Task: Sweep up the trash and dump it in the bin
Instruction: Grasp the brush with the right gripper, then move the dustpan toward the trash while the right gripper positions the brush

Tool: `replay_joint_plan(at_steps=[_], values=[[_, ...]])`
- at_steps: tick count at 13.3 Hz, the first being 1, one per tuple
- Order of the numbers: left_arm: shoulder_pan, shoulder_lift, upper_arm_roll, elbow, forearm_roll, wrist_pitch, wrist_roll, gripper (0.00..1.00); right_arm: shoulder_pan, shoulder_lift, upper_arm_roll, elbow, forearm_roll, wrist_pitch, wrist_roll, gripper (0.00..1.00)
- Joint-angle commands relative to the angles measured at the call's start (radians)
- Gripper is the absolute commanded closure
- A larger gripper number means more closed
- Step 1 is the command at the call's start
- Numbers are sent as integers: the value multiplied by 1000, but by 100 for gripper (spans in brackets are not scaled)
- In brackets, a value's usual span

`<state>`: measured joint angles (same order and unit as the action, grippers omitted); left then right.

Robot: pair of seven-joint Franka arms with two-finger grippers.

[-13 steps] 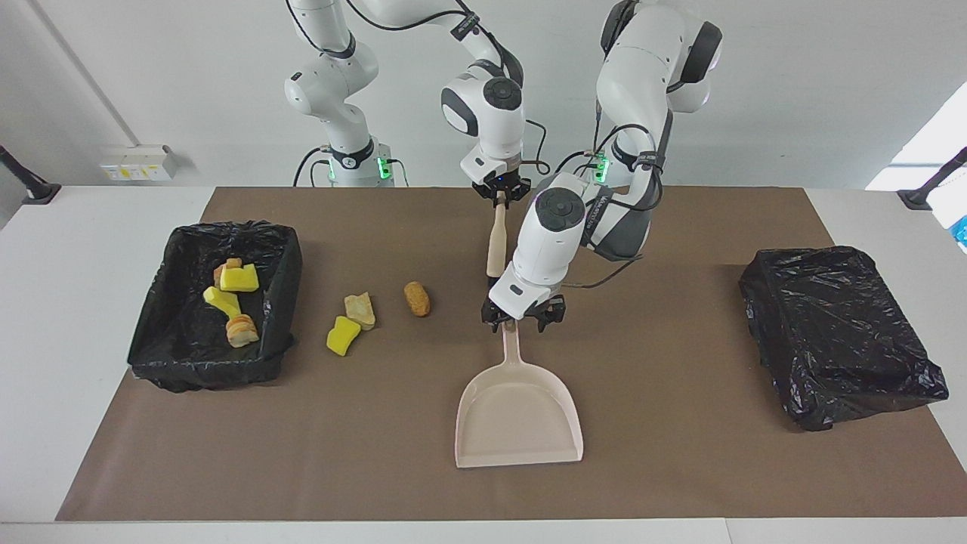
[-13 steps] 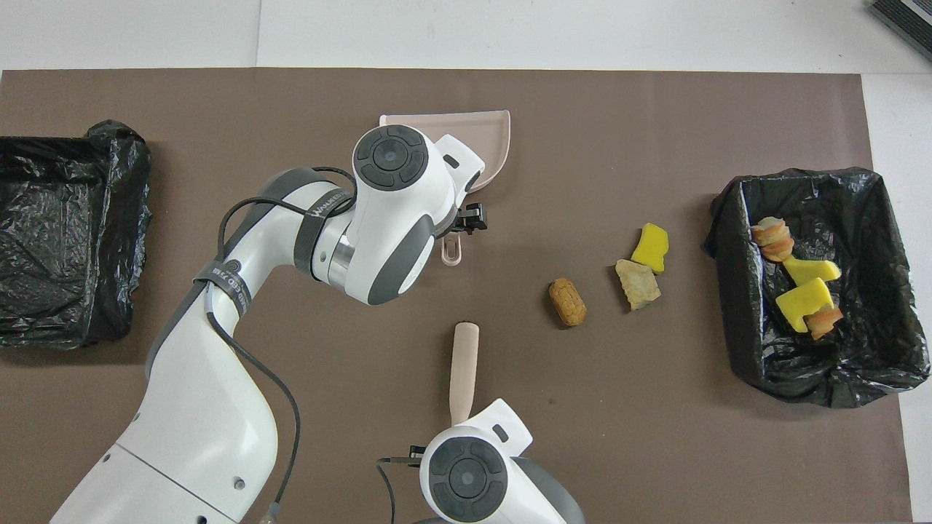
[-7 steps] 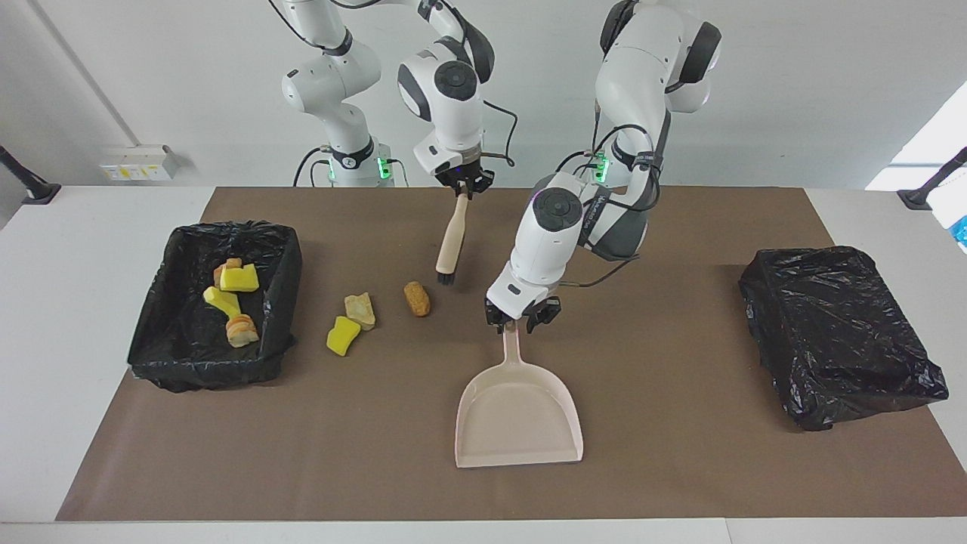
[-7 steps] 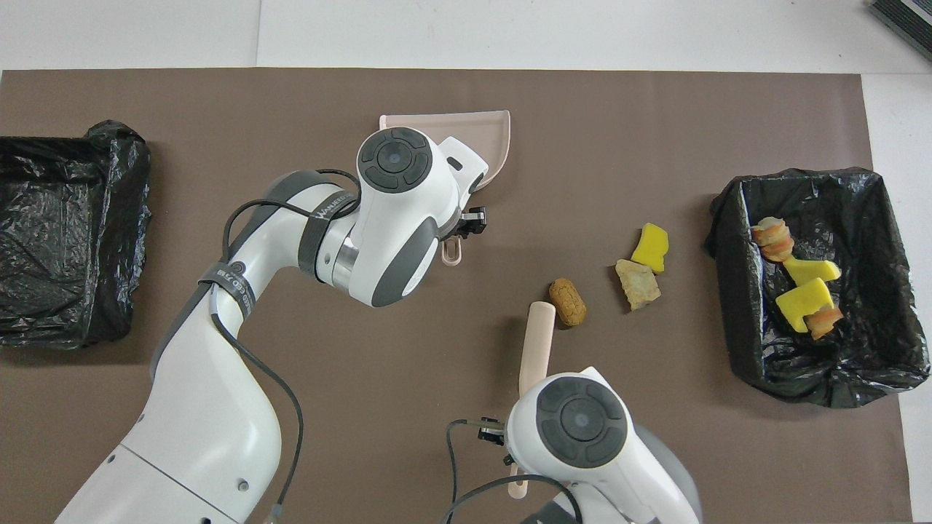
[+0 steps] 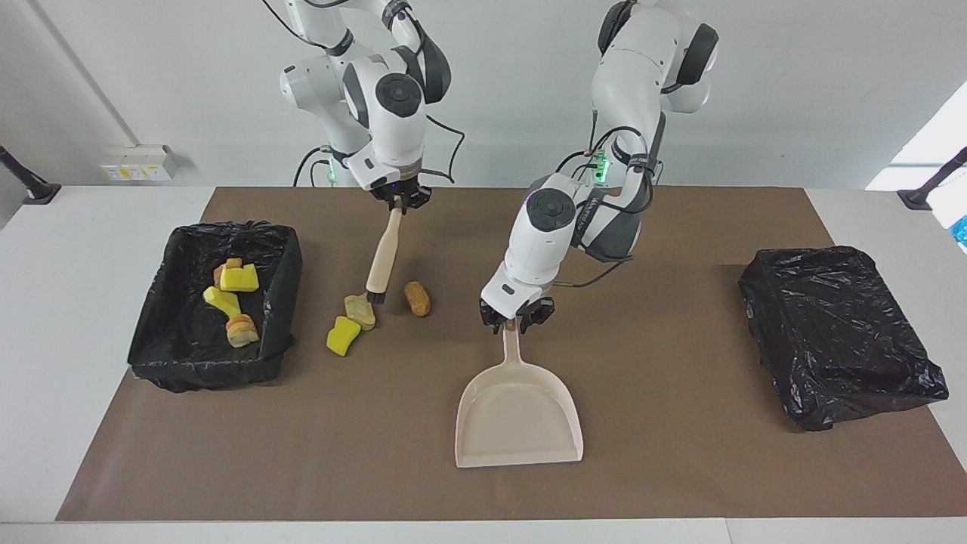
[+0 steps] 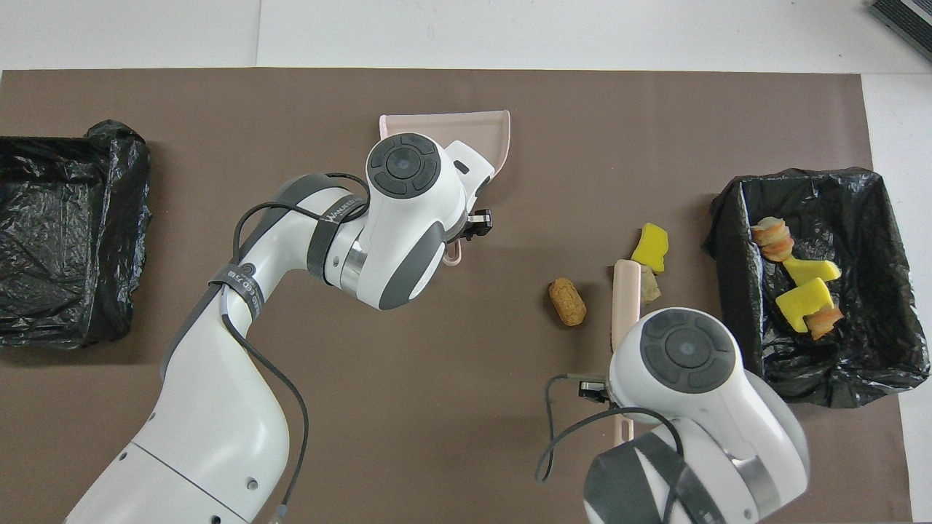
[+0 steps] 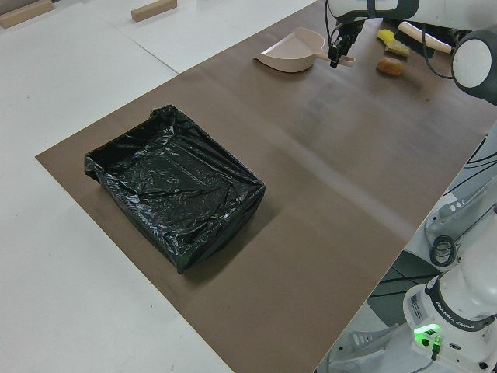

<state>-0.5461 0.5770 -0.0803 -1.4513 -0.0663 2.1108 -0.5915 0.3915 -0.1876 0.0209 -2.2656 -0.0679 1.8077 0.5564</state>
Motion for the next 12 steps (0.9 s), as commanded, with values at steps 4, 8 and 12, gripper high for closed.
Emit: replay_joint_plan(at_steps=[4,8,12], values=[[11,-26,22,19,-18,-55,1,100,-279,8,16,-11,-76,59,-373,100],[54,-110,25,-20,-17,-169,137,100,-286,42,14,-11,-78,96,-444,100],[57,-252,27,-185,-17,-216,359,100,-293,109,17,-22,-58,140,-435,100]])
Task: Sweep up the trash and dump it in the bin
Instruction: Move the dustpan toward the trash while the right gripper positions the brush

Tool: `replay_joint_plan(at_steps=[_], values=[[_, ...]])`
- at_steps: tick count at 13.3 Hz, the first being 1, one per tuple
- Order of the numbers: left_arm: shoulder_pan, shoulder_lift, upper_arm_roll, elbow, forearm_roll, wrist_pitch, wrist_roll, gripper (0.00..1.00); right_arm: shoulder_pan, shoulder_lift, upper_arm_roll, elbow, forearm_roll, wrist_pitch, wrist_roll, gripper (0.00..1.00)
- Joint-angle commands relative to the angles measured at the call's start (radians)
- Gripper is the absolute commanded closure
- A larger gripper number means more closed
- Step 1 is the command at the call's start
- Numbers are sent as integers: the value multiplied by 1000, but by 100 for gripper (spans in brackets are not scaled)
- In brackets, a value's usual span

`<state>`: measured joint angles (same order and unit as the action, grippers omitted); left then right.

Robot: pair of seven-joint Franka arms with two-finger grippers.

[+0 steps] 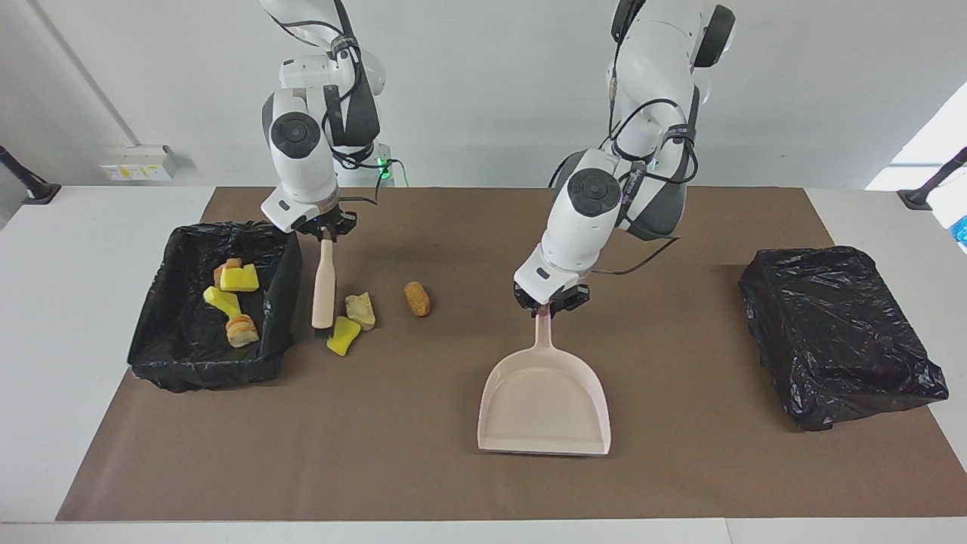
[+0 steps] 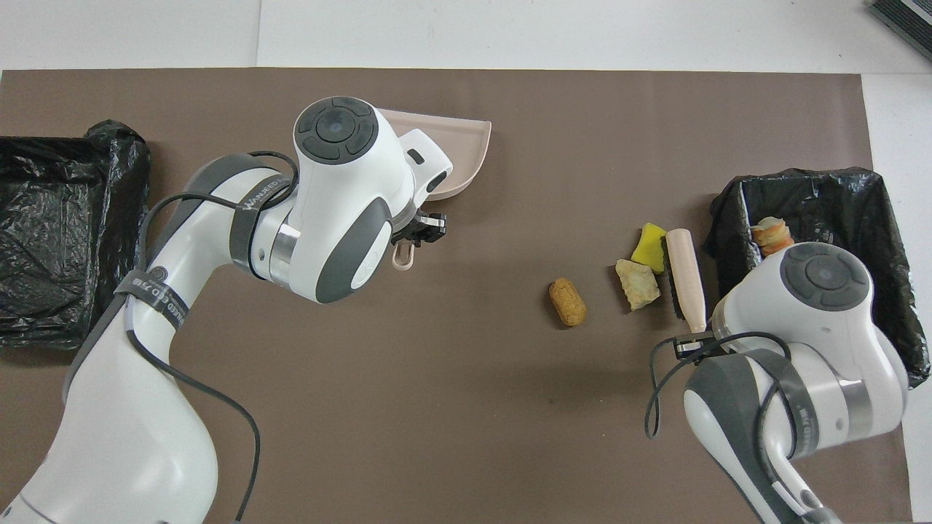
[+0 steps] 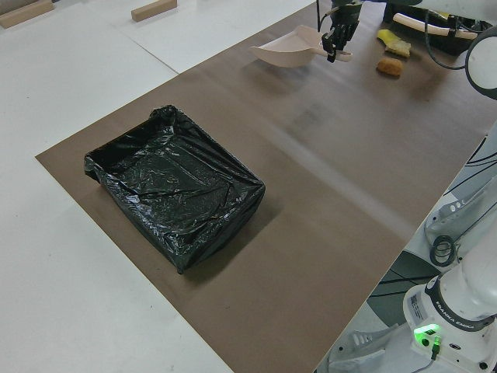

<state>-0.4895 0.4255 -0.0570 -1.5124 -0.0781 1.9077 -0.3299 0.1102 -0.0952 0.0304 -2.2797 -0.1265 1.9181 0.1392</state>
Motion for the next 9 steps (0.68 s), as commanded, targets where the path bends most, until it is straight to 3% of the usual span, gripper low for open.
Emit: replay_joint_plan(at_steps=[1,5,9], values=[[2,-134,3,-155,-6,-45,170,100,2,21,9,-7,39,32,-24,100],[104,-370,3,-407,-6,-53,468,100,84,23,9,-3,198,19,-30,100],[157,-510,3,-583,-6,-94,735,100,173,40,11,58,277,-34,-71,100]])
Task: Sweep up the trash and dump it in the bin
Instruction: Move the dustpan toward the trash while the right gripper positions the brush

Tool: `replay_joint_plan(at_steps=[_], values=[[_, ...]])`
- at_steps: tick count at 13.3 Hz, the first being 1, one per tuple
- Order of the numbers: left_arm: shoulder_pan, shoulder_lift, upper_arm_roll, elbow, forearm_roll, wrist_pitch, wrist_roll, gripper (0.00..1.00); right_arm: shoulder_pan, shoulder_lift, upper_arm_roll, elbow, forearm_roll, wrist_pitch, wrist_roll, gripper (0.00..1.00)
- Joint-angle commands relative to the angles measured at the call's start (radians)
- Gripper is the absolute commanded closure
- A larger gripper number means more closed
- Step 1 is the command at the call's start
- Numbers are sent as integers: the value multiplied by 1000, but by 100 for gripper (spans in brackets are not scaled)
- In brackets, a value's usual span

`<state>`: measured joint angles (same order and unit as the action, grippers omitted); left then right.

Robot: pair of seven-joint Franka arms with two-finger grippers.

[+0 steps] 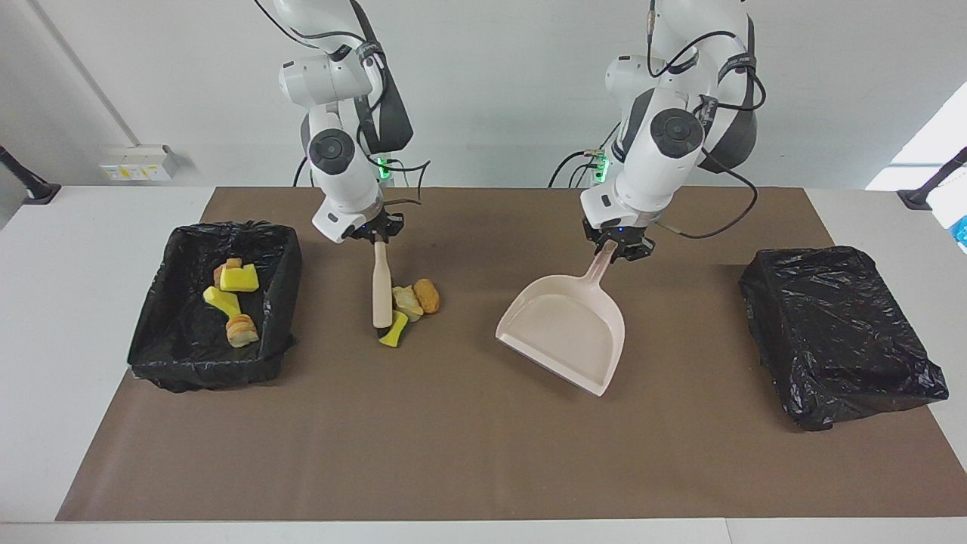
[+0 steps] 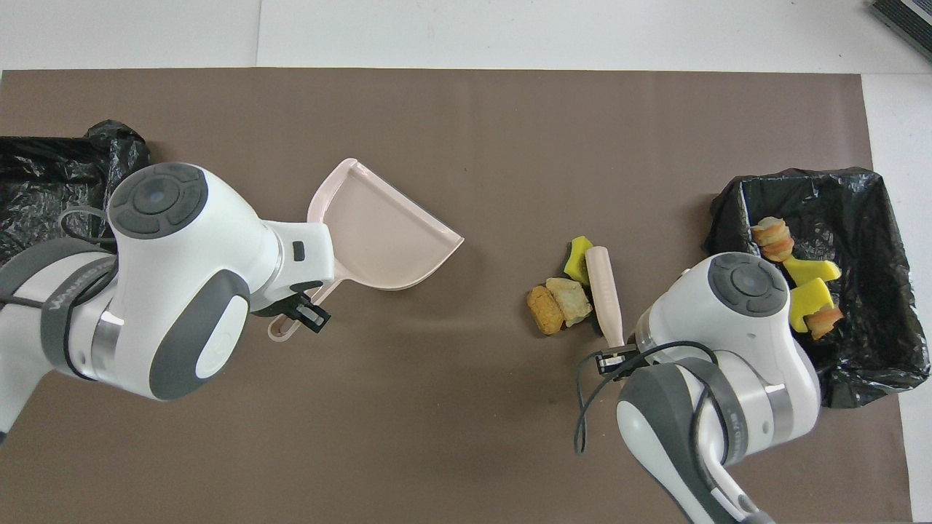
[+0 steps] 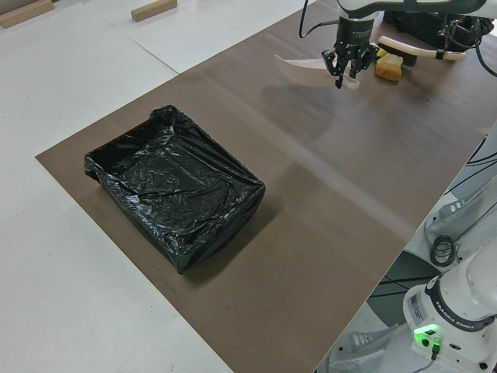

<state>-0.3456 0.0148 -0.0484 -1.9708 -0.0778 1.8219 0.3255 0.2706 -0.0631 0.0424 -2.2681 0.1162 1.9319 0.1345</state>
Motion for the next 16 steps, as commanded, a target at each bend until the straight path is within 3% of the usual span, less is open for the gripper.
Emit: replay_joint_plan(at_steps=[1,4,6,8,10,16], values=[[14,-139,-5,-175,-7,-21,95,100,12,29,-2,95,34,-106,-119,100],[23,-243,-5,-322,-7,-27,171,100,-49,5,-12,137,16,-198,-141,100],[23,-303,-4,-399,-7,-29,213,100,-100,-20,-12,89,14,-188,-121,100],[31,-311,-4,-405,-7,-49,230,100,-96,-73,-9,-11,14,-84,-52,100],[40,-308,-5,-404,-7,-21,228,100,-82,-51,-6,-57,14,1,-26,100],[46,-312,-5,-398,-8,54,242,100,68,-1,-4,-68,28,74,91,100]])
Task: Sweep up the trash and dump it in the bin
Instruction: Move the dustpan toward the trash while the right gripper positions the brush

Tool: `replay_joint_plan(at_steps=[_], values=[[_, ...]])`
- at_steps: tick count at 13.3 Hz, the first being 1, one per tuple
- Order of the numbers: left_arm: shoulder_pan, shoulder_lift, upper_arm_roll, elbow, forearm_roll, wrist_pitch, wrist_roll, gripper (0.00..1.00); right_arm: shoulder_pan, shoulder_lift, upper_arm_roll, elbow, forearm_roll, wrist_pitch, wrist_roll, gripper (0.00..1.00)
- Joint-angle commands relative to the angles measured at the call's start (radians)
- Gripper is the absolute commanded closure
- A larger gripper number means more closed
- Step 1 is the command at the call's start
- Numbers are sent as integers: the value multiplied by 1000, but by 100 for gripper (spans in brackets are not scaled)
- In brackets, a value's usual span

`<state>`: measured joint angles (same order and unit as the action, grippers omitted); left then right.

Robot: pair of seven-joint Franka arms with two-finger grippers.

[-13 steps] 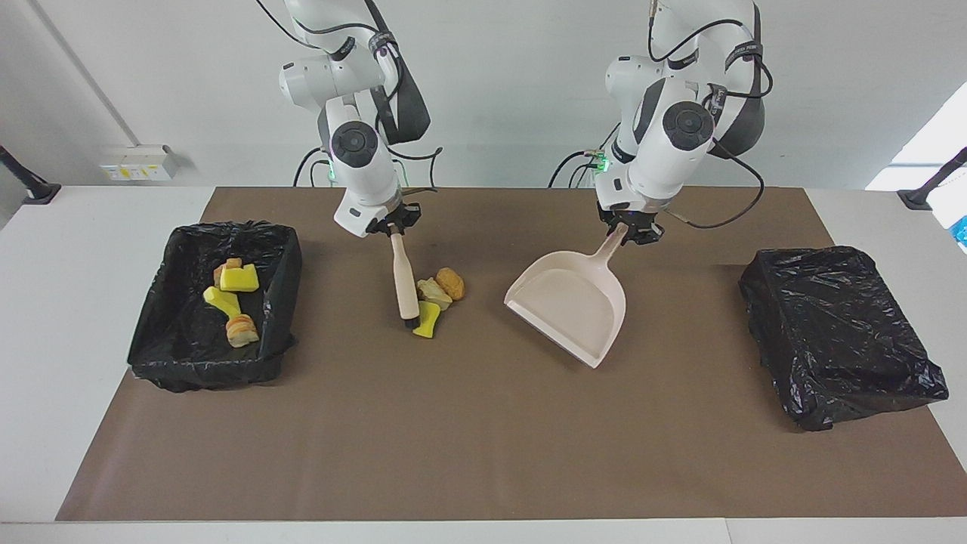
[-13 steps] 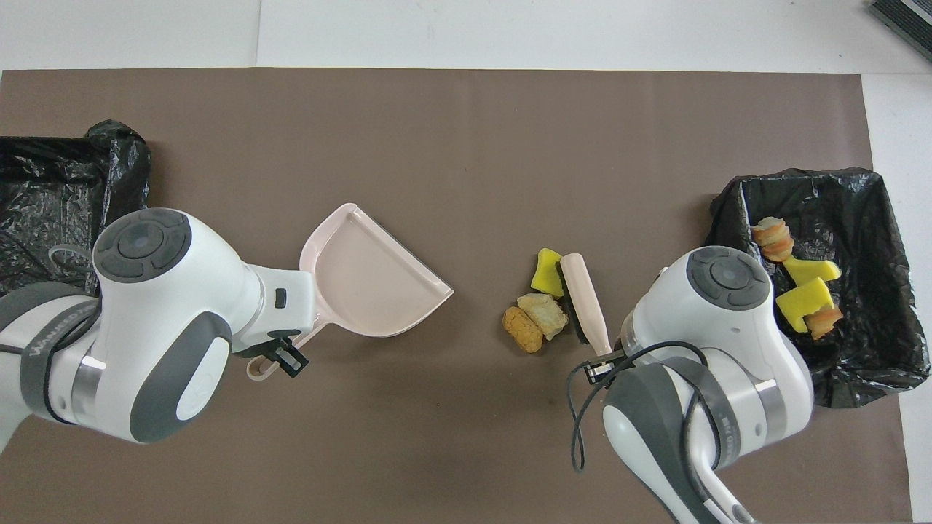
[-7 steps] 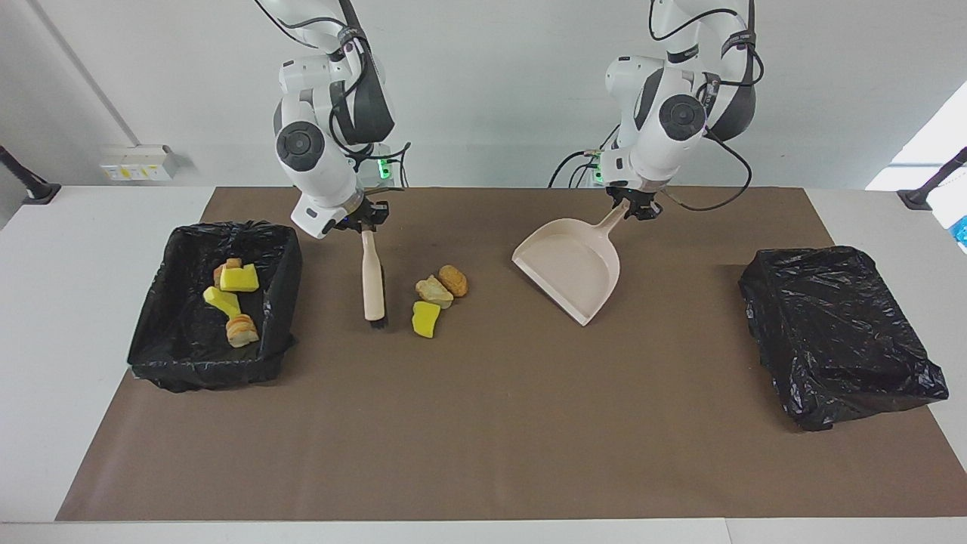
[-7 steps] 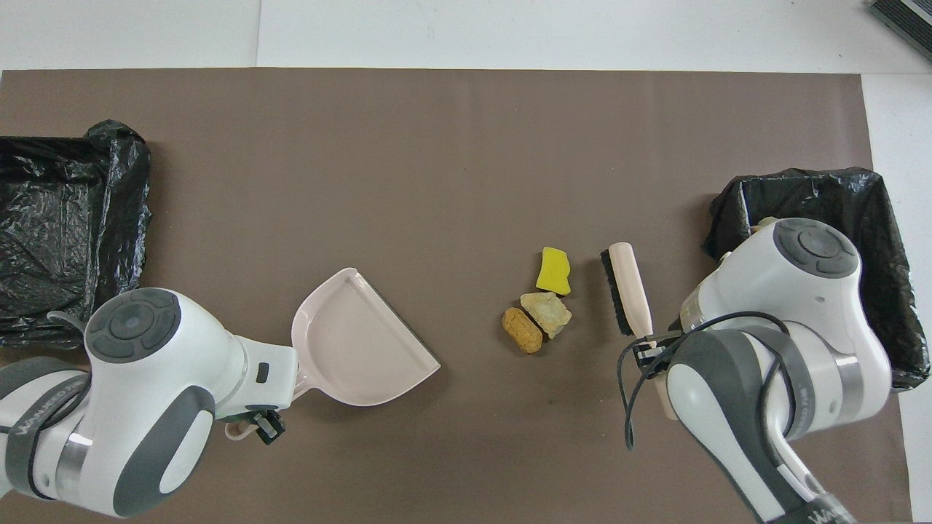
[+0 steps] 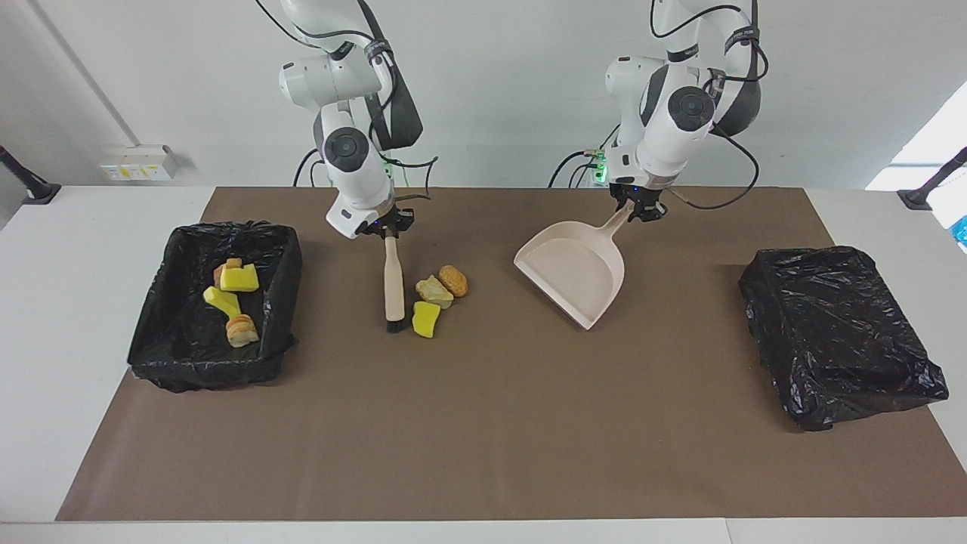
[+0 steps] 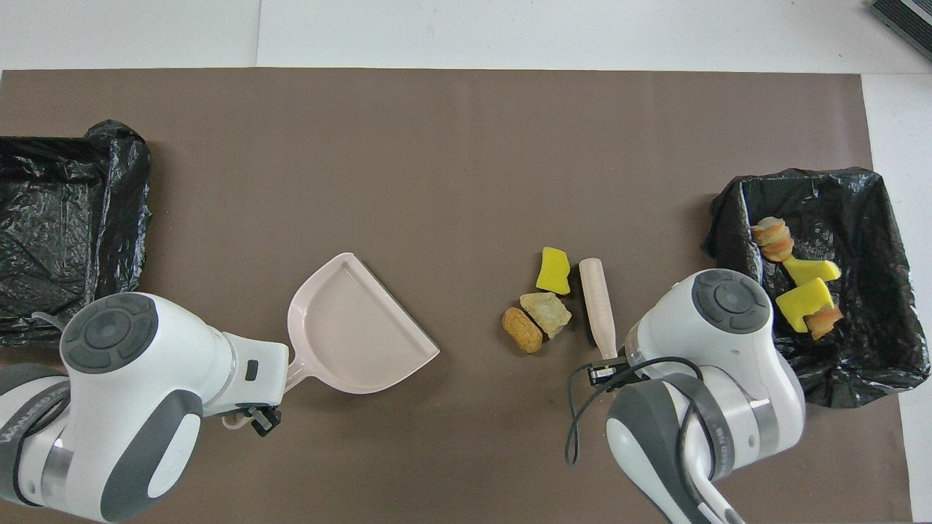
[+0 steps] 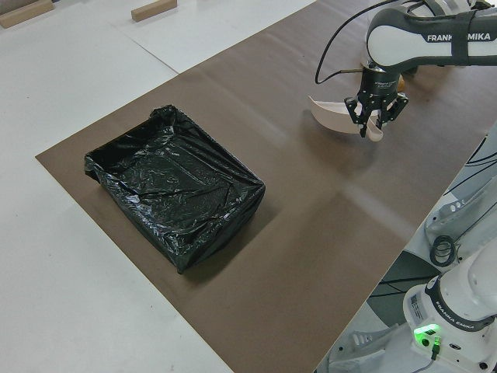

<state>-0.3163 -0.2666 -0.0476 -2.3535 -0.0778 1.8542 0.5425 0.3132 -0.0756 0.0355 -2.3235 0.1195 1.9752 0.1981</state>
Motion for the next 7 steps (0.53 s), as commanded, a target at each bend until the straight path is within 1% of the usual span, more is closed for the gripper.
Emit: replay_joint_plan(at_steps=[1,3,5,7], values=[[16,-33,-6,-20,-8,39,25,100,36,13,3,-11,29,34,44,100],[17,-34,-6,-21,-8,46,24,100,40,14,3,-11,31,53,63,100],[3,-30,-8,-29,-8,101,51,100,38,14,3,-11,32,53,60,100],[-21,-29,-8,-30,-8,143,215,100,38,14,3,-11,34,53,61,100]])
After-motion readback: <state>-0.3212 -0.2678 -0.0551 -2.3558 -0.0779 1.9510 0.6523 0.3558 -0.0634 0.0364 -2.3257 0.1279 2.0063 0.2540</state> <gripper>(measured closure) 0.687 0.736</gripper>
